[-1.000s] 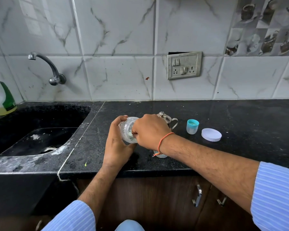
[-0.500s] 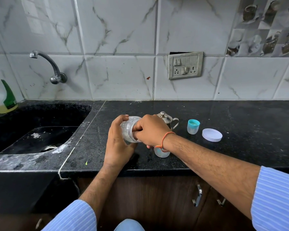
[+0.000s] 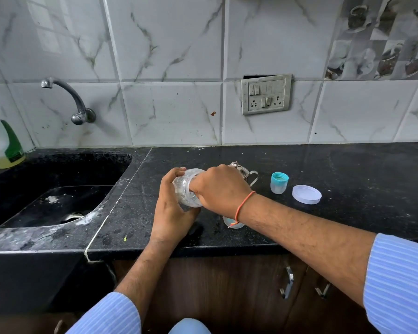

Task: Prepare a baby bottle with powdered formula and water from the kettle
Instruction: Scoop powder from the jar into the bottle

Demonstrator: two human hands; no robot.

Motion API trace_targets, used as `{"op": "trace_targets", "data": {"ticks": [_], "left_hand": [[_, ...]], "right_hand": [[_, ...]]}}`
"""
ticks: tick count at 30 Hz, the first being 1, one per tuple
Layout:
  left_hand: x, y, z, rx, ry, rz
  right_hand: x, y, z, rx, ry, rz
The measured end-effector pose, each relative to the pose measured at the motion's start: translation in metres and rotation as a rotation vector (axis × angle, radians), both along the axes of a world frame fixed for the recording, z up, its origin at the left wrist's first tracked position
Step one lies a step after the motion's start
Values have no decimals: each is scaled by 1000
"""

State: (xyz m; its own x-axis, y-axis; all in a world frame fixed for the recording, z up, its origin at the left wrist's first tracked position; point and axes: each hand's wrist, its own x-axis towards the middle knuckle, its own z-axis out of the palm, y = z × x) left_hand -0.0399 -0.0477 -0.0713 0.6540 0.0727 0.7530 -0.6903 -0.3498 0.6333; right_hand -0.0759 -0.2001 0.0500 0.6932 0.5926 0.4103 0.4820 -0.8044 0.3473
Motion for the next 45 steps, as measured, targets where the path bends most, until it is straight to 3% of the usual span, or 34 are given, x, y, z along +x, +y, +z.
{"op": "trace_targets", "data": {"ticks": [5,9,14,22,28,35,45], "left_hand": [[3,1,-2,-13,-8,18],[2,1,-1,36,-57,24],[1,1,-1,103,-87,32],[0,1,1,113,-64,61],[-1,1,3,48,67,100],[-2,1,5,0,148,87],[-4,4,7,-47,272,91]], "right_hand": [[3,-7,5,-245,18,70],[6,-13,5,-225,69,86],[5,-14,-1,130,193,75],[16,-22,8,627,630,20],[23,-33,19,1013,906,2],[29,-44,36,1234,1073,-78],[30,-75,46,1384,1065,-101]]}}
